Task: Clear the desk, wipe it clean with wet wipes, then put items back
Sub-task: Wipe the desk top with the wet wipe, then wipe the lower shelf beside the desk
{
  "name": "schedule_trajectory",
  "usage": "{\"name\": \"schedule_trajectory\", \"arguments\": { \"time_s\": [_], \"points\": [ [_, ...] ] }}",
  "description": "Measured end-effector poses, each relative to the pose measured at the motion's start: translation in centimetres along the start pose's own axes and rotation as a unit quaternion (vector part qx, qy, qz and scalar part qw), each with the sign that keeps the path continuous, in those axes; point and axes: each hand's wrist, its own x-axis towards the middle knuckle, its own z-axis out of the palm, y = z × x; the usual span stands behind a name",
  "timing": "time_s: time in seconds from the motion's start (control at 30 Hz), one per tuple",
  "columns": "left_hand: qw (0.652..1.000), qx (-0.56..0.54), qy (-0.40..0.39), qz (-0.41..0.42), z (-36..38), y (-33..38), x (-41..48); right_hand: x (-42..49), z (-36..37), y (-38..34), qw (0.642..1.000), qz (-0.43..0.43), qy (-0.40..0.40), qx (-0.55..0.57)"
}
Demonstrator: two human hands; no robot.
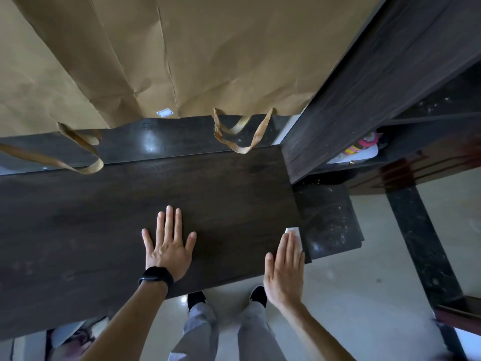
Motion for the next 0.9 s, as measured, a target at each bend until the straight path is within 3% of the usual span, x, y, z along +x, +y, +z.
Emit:
{"name": "schedule_trajectory", "arguments": {
  "time_s": [0.1,0.23,0.33,0.43,0.5,0.63,0.7,0.77,0.9],
  "points": [
    [1.000,0.002,0.026,-0.003,0.6,0.1,0.0,-1.6,0.4,0.6,0.999,-0.040,-0.019,-0.026],
    [0.998,0.001,0.065,0.001,1.5,1.5,-0.4,3.3,-1.0,3.0,0.992,-0.117,-0.015,-0.044],
    [0.991,0.021,0.089,0.094,3.3,5.7,-1.7,7.2,-2.1,4.3,0.992,-0.117,-0.018,0.052],
    [0.987,0.013,0.084,0.136,6.4,12.4,-2.8,8.5,-3.1,5.1,0.970,-0.072,-0.037,0.228],
    [0.988,0.011,0.087,0.129,8.2,17.2,-2.5,8.1,-3.1,6.5,0.924,-0.041,-0.078,0.372],
    [0.994,0.007,0.094,0.056,9.9,25.3,-0.1,4.5,-1.3,11.0,0.782,-0.006,-0.203,0.589],
    [0.993,-0.011,0.117,-0.003,10.0,27.0,0.8,2.5,0.8,12.6,0.749,0.011,-0.276,0.602],
    [0.990,-0.012,0.141,-0.025,10.3,27.9,1.1,2.4,2.0,13.9,0.749,0.010,-0.326,0.576],
    [0.987,-0.001,0.155,-0.037,10.8,28.1,1.1,7.8,0.5,12.7,0.647,0.013,-0.360,0.672]
  ]
}}
